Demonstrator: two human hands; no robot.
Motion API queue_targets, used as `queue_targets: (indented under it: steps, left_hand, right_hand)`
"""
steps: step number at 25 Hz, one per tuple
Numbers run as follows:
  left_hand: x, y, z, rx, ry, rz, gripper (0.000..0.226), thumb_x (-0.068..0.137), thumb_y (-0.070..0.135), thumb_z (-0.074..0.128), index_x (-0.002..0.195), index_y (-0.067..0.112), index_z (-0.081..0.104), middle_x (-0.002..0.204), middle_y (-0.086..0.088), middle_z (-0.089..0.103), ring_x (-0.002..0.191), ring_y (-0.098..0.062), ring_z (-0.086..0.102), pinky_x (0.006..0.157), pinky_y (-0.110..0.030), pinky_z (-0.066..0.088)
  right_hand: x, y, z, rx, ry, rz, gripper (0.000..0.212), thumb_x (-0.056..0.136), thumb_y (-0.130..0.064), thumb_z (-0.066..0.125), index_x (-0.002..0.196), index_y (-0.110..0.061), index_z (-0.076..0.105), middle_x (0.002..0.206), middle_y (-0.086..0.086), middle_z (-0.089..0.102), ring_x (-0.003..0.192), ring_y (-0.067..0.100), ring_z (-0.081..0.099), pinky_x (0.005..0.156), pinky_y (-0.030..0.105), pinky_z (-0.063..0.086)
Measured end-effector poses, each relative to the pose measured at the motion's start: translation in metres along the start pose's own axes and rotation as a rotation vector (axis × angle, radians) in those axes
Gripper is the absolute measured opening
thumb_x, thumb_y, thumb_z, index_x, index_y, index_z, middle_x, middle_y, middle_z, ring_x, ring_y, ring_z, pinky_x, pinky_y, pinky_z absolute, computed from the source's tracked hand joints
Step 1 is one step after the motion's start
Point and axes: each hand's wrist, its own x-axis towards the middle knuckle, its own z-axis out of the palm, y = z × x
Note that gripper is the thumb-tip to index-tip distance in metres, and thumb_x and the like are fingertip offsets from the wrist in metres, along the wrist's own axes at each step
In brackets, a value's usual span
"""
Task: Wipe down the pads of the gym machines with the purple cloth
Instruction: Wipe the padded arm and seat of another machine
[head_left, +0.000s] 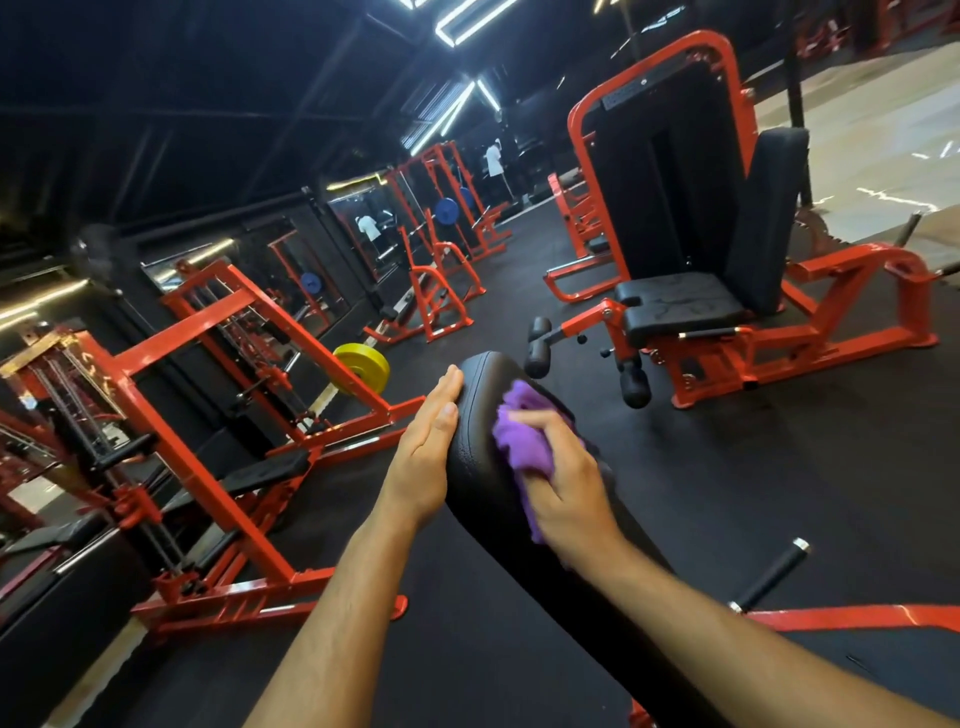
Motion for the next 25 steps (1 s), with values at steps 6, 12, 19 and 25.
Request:
queue_targets:
  steps: [6, 12, 19, 25]
  left_hand:
    - [-0.01, 0.008, 0.001, 0.235, 0.099, 0.09, 0.059, 0.103, 0.043, 0.032, 0.156, 0.019, 0.043, 0.164, 0.01, 0.034, 0.153, -0.002, 0.025, 0.13, -0.034, 0.015]
    - [-0.059, -0.008, 0.066, 0.748, 0.483, 0.492, 0.052, 0.106, 0.024, 0.04, 0.152, -0.001, 0.044, 0.159, -0.018, 0.043, 0.153, -0.027, 0.031, 0.127, -0.055, 0.019]
    - [-0.057, -0.024, 0.08, 0.769, 0.629, 0.537, 0.052, 0.107, 0.022, 0.034, 0.152, -0.004, 0.042, 0.157, -0.02, 0.043, 0.151, -0.031, 0.033, 0.125, -0.059, 0.02]
    - [-0.056, -0.019, 0.091, 0.742, 0.693, 0.447, 0.061, 0.101, 0.019, 0.044, 0.154, -0.007, 0.032, 0.161, -0.021, 0.034, 0.153, -0.033, 0.028, 0.126, -0.059, 0.016]
  right_hand:
    - [0.087, 0.022, -0.001, -0.036, -0.011, -0.025, 0.025, 0.088, -0.016, 0.057, 0.11, -0.022, 0.065, 0.125, 0.002, 0.059, 0.12, 0.014, 0.054, 0.107, 0.032, 0.042]
    - [-0.061, 0.052, -0.078, 0.04, 0.329, 0.479, 0.009, 0.101, -0.037, 0.056, 0.106, -0.045, 0.055, 0.103, -0.028, 0.065, 0.103, 0.009, 0.064, 0.095, 0.041, 0.049]
    - [-0.087, 0.054, -0.021, -0.022, 0.05, 0.179, 0.021, 0.1, -0.025, 0.048, 0.116, -0.029, 0.059, 0.127, -0.005, 0.06, 0.125, 0.019, 0.056, 0.104, 0.027, 0.041]
    - [0.038, 0.145, -0.01, -0.2, -0.033, 0.358, 0.026, 0.097, -0.039, 0.043, 0.11, -0.021, 0.057, 0.111, 0.0, 0.059, 0.108, 0.028, 0.058, 0.091, 0.042, 0.045]
